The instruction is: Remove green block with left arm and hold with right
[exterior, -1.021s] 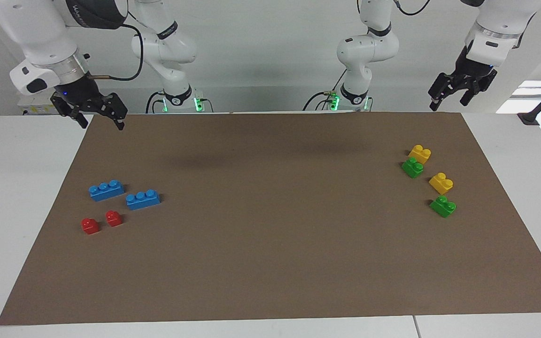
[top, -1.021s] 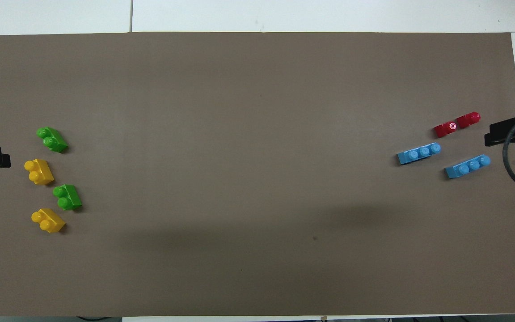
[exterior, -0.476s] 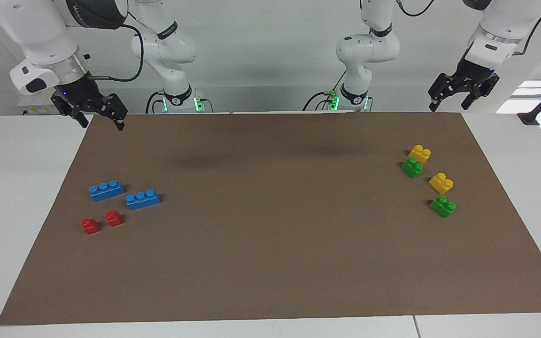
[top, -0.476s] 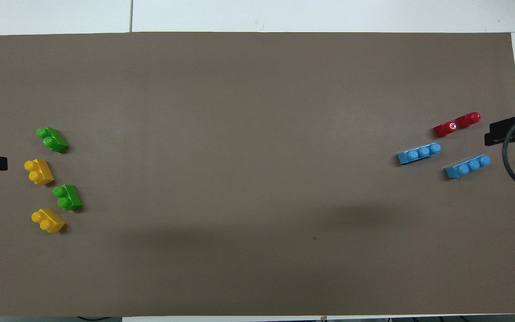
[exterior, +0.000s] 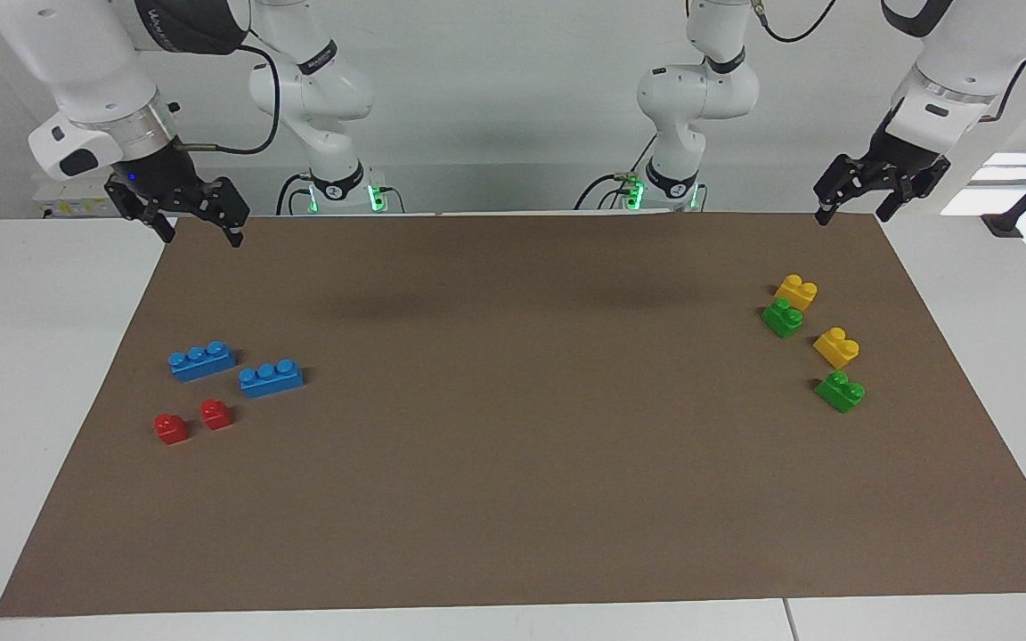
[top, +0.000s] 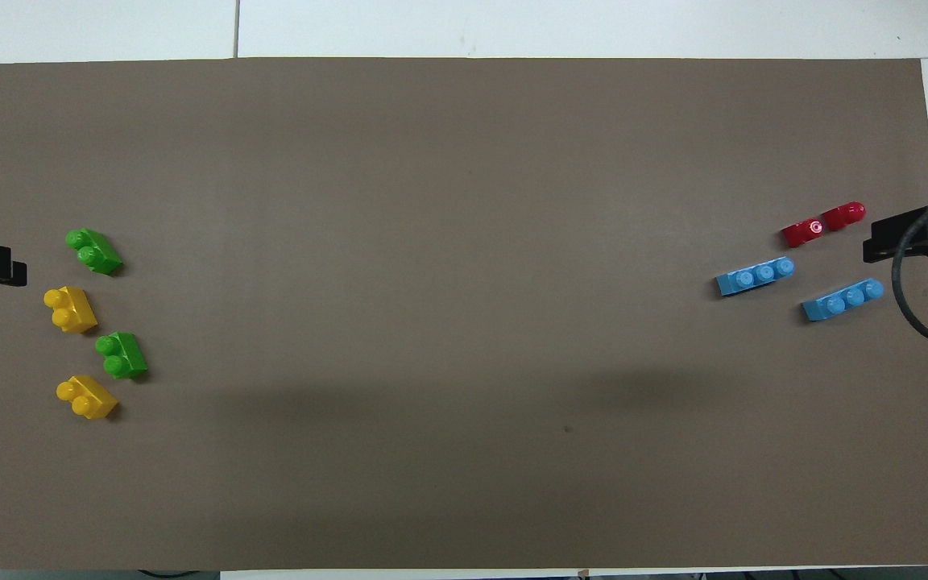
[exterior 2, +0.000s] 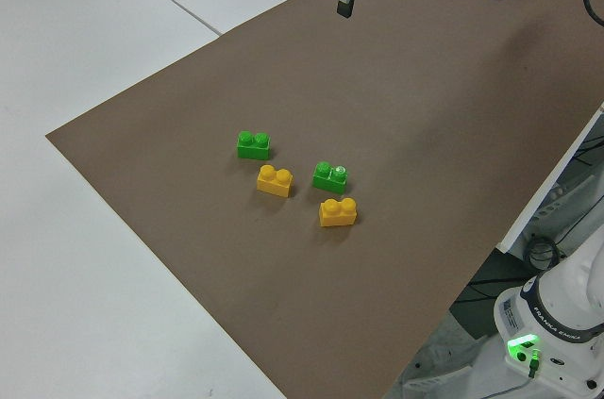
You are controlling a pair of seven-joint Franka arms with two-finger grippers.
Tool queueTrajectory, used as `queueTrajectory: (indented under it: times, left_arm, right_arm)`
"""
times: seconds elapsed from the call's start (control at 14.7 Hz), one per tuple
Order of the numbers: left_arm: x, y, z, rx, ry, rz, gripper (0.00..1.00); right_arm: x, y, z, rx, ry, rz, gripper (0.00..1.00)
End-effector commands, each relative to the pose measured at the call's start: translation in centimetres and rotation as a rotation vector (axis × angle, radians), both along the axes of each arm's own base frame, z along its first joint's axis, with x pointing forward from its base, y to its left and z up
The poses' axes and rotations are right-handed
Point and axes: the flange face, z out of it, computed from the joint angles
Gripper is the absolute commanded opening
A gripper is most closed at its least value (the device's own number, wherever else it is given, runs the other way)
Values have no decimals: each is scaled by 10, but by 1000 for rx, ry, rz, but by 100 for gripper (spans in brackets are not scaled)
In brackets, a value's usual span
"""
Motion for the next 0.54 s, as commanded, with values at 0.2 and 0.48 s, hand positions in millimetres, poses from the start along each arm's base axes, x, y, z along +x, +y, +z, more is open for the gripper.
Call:
queueTrajectory:
  times: [0.2,0.48]
  left_arm:
    - [-15,-1,21,-3,-30,-1,100]
    - [-15,0,21,-4,-33,0,100]
  right_arm:
    - [-6,2,4,0,10,-13,100]
    - [-6,2,3,0,11,-13,100]
